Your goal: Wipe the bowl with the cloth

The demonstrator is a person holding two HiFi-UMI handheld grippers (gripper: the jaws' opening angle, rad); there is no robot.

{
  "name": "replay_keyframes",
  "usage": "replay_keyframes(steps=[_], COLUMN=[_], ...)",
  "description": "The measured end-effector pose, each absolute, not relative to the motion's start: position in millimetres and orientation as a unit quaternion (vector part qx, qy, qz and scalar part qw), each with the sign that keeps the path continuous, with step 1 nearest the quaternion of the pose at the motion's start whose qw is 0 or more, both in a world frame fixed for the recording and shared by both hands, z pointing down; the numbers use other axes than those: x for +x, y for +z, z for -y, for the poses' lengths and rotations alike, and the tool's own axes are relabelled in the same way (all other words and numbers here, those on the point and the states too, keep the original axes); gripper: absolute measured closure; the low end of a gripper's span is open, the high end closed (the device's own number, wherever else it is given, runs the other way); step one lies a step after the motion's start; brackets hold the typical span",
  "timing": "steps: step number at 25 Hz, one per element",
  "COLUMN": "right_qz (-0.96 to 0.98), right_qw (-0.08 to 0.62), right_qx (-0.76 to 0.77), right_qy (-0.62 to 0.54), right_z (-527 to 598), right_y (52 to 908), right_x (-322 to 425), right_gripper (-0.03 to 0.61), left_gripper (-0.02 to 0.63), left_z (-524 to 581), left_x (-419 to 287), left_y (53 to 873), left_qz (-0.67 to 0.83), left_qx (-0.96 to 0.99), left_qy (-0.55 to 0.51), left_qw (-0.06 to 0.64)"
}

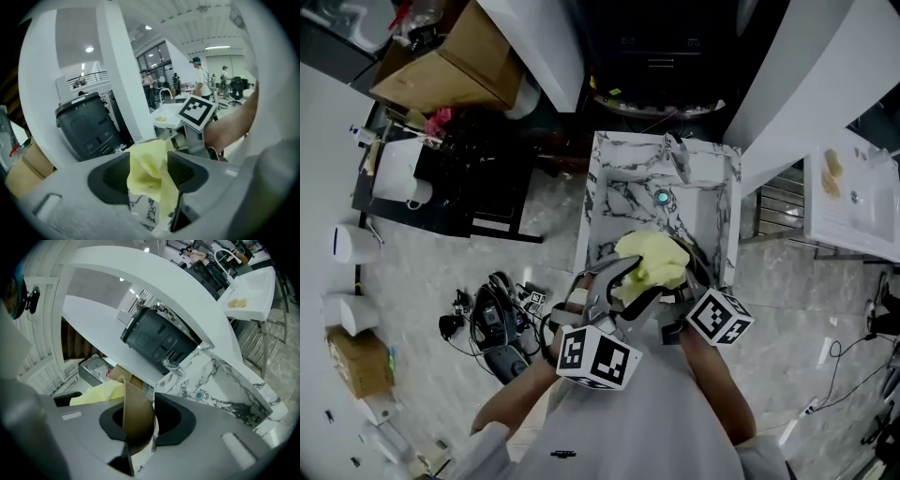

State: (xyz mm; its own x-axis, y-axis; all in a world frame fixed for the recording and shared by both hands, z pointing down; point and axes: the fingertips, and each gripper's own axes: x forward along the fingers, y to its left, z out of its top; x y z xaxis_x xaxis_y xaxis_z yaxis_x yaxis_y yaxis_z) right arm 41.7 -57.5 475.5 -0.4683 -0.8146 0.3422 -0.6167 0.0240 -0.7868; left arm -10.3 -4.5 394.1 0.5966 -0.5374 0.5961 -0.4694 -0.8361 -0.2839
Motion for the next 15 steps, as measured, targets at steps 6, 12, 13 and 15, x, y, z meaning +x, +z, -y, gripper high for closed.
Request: replay_keyframes(steps=[6,12,13,15], right_qz=[-0.747,-0.755,-0.755,-0.755], right_qw=[0.088,0.072,0.071,0.068], right_qx=[-0.467,-0.472,-0.475,-0.481], right_qy=[-0.465,-0.449,-0.447,-0.44], right_z=[54,51,50,48], right_y=[460,453,453,452], right_x=[23,23,24,25], right_gripper=[0.502,0.503,0.503,0.503], left_gripper=[0.569,0.582,0.583,0.583], left_z=[6,22,24,25], left_x=[-5,2,0,-5], left_y=[418,422,425,431], left_qz=[-0.248,-0.253,-0.256,-0.258], left_qx=[-0.877,-0.855,-0.846,-0.825], left_qy=[-0.402,-0.438,-0.455,-0.489], left_qw=[0.089,0.111,0.113,0.117])
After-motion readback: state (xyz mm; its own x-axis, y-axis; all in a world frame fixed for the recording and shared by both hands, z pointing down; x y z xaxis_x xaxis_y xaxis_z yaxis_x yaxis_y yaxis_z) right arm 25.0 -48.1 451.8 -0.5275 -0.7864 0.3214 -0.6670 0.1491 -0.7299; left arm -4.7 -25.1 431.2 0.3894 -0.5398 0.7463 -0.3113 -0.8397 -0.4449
